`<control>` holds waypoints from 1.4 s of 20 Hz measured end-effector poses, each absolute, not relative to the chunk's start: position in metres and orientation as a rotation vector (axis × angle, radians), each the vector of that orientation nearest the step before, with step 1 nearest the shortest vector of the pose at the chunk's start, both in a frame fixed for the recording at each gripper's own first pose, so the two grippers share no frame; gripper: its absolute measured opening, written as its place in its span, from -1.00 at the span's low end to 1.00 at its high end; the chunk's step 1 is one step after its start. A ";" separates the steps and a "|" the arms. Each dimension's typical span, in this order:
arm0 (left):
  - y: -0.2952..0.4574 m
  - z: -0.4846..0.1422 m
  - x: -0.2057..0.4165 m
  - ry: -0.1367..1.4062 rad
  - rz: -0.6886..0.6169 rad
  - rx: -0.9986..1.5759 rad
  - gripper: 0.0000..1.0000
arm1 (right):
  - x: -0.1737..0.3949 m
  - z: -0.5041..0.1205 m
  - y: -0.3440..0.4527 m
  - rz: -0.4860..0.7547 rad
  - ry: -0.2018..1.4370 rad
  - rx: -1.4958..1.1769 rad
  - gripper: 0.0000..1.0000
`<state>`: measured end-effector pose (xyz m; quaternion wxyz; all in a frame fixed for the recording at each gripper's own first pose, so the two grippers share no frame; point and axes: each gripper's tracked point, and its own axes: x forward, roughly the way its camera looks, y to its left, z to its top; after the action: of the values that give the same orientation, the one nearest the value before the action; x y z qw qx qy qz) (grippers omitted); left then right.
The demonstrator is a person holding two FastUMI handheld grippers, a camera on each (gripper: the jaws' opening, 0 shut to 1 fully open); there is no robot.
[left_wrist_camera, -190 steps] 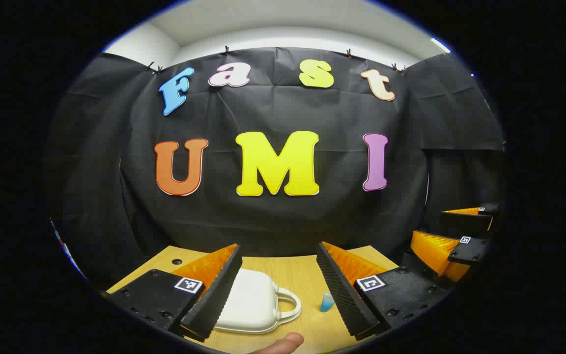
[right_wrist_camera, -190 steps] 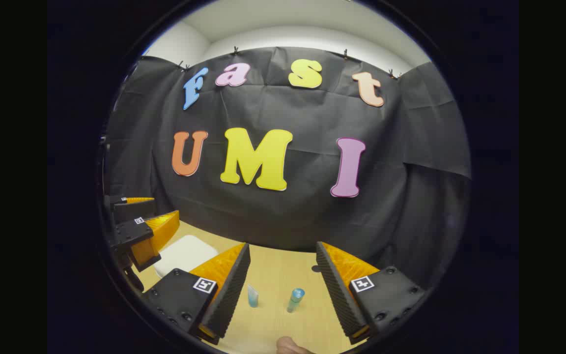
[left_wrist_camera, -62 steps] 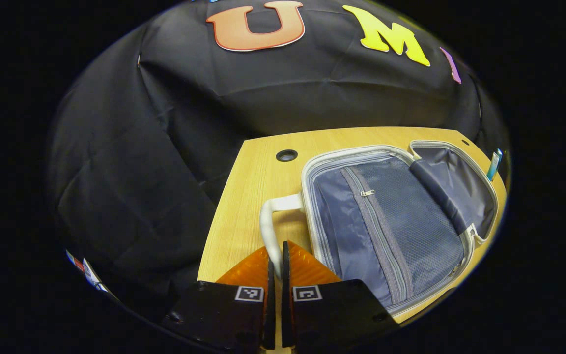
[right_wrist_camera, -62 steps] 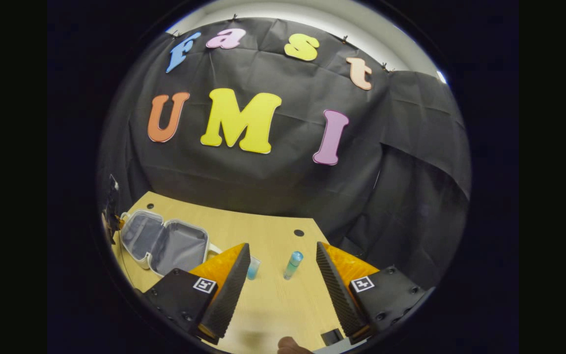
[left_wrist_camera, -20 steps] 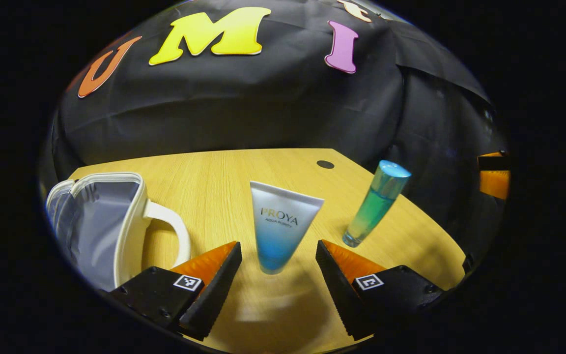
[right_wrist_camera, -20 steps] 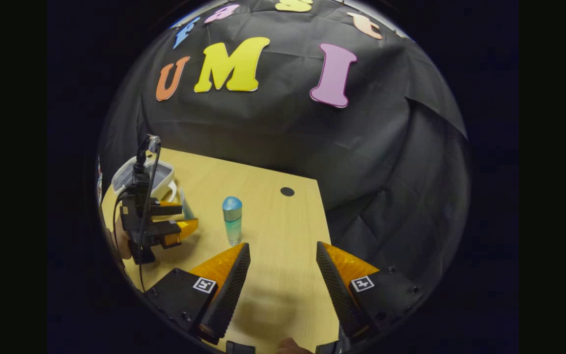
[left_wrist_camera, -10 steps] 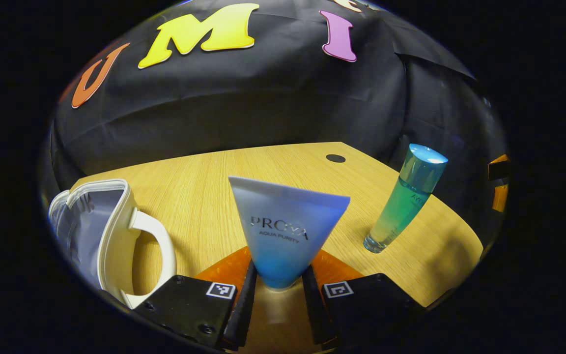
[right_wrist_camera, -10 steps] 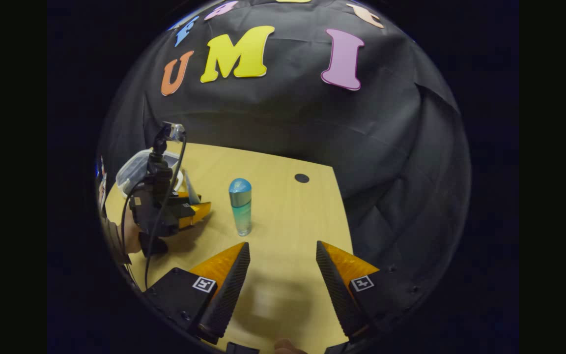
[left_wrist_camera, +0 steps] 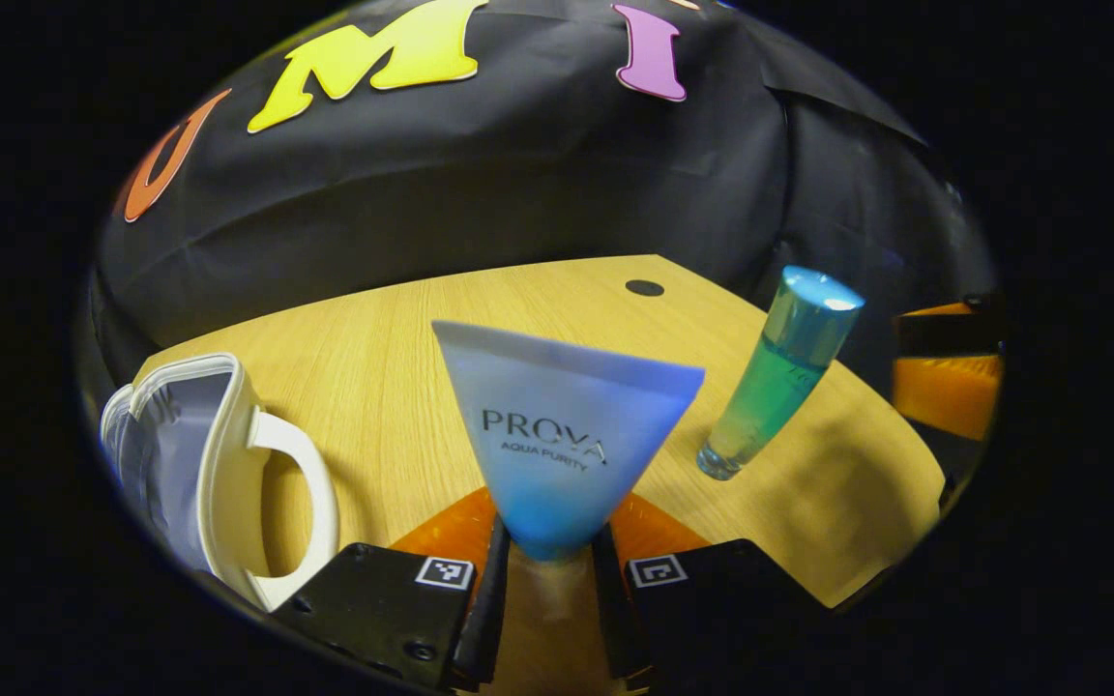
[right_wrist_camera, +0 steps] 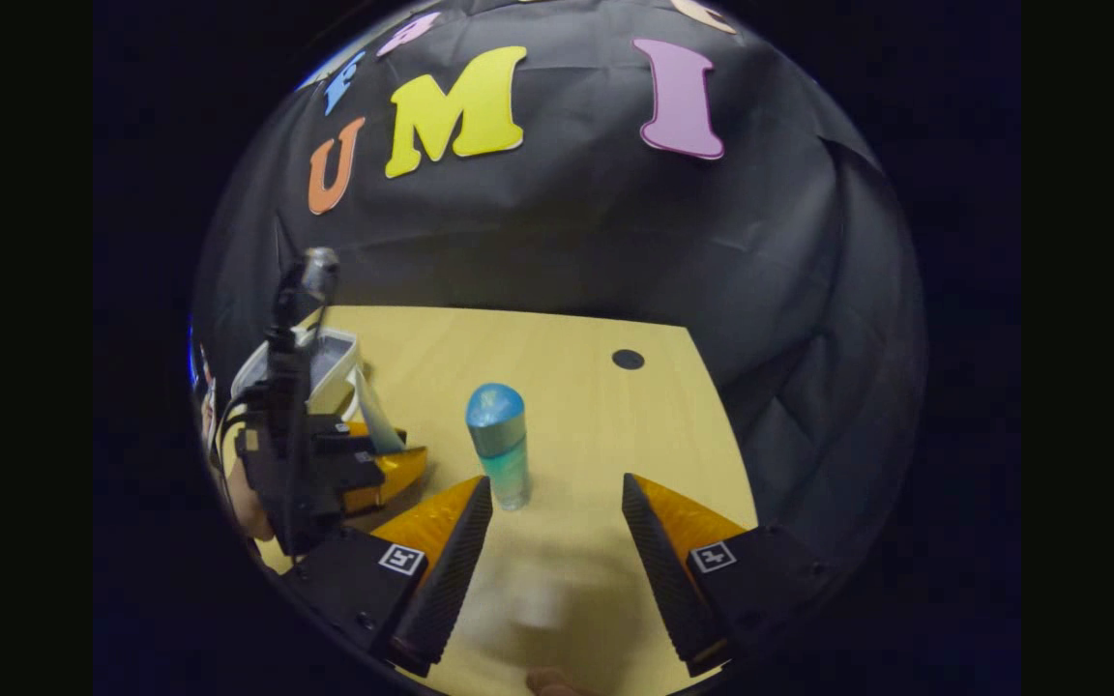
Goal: First open the suitcase, pack the skin care products into it, and then close the suitcase.
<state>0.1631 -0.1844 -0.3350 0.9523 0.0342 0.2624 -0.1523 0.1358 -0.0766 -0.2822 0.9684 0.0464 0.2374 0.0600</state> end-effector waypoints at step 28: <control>0.091 -0.246 0.095 0.554 -0.008 0.020 -0.22 | 0.107 -0.208 0.074 0.059 0.486 0.110 -0.29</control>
<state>0.0951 0.0914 -0.2459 0.9618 0.0099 0.2736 -0.0039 0.1067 0.0737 -0.2082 0.9687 0.0545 0.2403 0.0290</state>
